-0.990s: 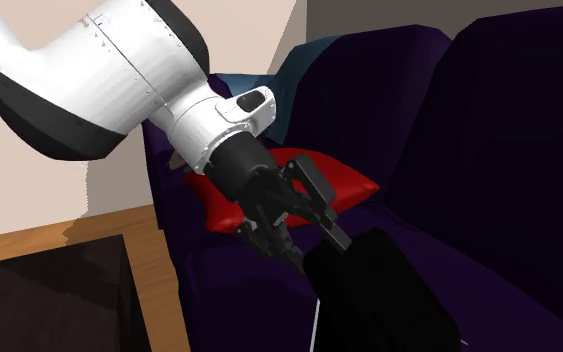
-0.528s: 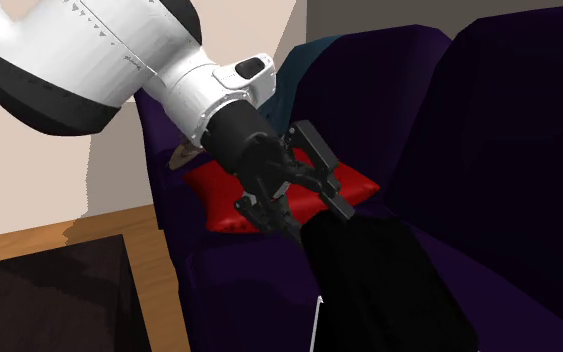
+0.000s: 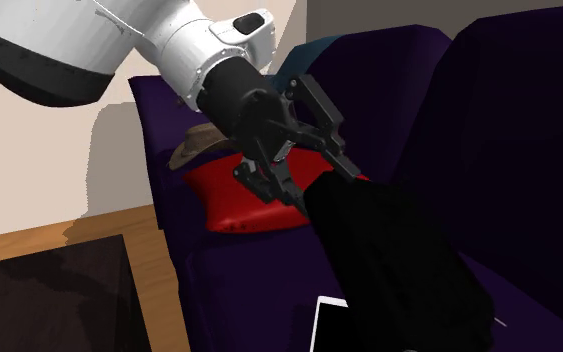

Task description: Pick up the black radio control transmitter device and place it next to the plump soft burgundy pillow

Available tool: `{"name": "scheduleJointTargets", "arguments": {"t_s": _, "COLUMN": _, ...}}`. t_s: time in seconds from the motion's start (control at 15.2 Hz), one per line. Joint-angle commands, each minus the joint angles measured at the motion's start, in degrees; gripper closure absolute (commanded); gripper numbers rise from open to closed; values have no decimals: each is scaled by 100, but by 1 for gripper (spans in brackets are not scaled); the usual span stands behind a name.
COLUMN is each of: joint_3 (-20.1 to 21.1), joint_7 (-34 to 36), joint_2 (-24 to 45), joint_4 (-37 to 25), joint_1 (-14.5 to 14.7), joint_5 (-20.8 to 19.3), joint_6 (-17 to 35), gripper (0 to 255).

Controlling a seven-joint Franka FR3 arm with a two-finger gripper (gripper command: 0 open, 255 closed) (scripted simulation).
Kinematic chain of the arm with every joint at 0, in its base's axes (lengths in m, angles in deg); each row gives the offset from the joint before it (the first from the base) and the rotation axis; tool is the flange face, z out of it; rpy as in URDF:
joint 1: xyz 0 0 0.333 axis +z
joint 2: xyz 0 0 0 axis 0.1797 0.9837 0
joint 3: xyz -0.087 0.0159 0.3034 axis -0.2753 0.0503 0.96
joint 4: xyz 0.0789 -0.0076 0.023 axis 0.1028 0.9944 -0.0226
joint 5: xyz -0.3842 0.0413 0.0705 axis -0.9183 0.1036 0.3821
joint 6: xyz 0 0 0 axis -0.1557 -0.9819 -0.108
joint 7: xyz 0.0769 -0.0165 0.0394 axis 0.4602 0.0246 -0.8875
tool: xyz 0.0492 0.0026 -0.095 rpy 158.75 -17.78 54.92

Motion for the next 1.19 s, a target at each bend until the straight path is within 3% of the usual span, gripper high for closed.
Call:
{"name": "scheduleJointTargets", "arguments": {"t_s": 0.0, "joint_3": -31, "joint_7": -245, "joint_2": -139, "joint_4": 4, "joint_1": 21, "joint_5": 225, "joint_6": 32, "gripper": 255}}
{"name": "scheduleJointTargets", "arguments": {"t_s": 0.53, "joint_3": 345, "joint_7": -500, "joint_2": 1613, "joint_4": -1854, "joint_1": 205, "joint_5": 402, "joint_6": -853, "gripper": 255}}
{"name": "scheduleJointTargets", "arguments": {"t_s": 0.99, "joint_3": 477, "joint_7": -1004, "joint_2": 3120, "joint_4": -3686, "joint_1": 553, "joint_5": 520, "joint_6": -1591, "gripper": 255}}
{"name": "scheduleJointTargets", "arguments": {"t_s": 1.12, "joint_3": 465, "joint_7": -1006, "joint_2": 3329, "joint_4": -3896, "joint_1": 618, "joint_5": 472, "joint_6": -1661, "gripper": 255}}
